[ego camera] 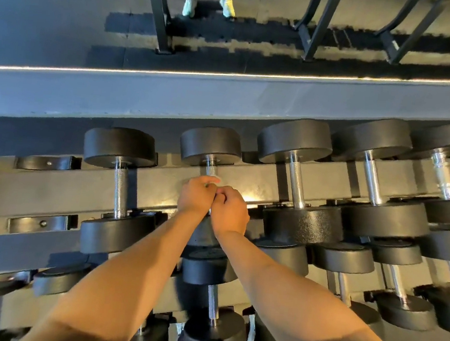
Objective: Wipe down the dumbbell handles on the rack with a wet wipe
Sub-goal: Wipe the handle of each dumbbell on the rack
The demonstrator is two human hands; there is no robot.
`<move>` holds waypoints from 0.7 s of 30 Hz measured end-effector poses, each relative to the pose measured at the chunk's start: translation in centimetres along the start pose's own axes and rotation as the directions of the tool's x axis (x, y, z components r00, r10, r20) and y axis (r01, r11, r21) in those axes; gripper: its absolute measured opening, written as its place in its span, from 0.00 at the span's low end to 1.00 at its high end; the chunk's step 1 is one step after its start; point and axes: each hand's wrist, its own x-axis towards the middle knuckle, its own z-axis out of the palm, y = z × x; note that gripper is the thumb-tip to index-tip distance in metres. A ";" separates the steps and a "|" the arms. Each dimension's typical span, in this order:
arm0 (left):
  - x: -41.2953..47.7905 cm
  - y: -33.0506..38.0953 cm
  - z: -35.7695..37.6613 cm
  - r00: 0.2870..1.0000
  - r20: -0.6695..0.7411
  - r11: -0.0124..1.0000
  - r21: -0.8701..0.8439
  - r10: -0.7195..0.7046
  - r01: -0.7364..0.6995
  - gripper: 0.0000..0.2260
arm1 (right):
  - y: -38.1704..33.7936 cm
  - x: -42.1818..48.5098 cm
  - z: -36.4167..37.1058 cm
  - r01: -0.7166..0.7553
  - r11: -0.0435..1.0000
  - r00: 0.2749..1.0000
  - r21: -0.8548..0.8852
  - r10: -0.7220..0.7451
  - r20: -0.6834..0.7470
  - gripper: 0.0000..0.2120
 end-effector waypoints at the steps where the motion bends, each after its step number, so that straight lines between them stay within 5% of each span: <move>1: -0.1 -0.1 -0.1 1.000 0.011 1.000 -0.005 -0.009 0.009 0.12 | 0.2 0.0 0.0 0.002 1.000 1.000 0.024 -0.001 -0.002 0.11; 6: -0.9 -1.6 -1.5 0.992 0.106 0.997 -0.002 -0.073 0.074 0.09 | 1.7 0.0 -0.3 0.123 0.985 0.981 0.121 -0.139 0.135 0.10; 8: -1.7 -2.4 -2.5 0.996 0.034 0.992 -0.097 -0.079 0.082 0.09 | 2.5 0.2 -1.3 0.097 0.976 0.964 0.196 -0.141 0.225 0.10; 12: -6.0 -2.8 -3.5 0.972 -0.227 0.998 0.002 0.063 -0.064 0.09 | 2.8 -0.4 -3.2 -0.065 0.950 0.927 0.305 -0.056 0.372 0.12; 17: -11.6 -2.8 0.9 0.858 -0.137 0.868 0.132 0.495 -0.479 0.09 | 2.2 -2.1 -4.9 -0.145 0.917 0.910 0.373 -0.024 0.413 0.13; 21: -12.3 -3.3 3.3 0.840 -0.131 0.833 0.277 0.527 -0.479 0.11 | 2.9 -3.5 -6.3 -0.175 0.891 0.894 0.418 -0.034 0.447 0.14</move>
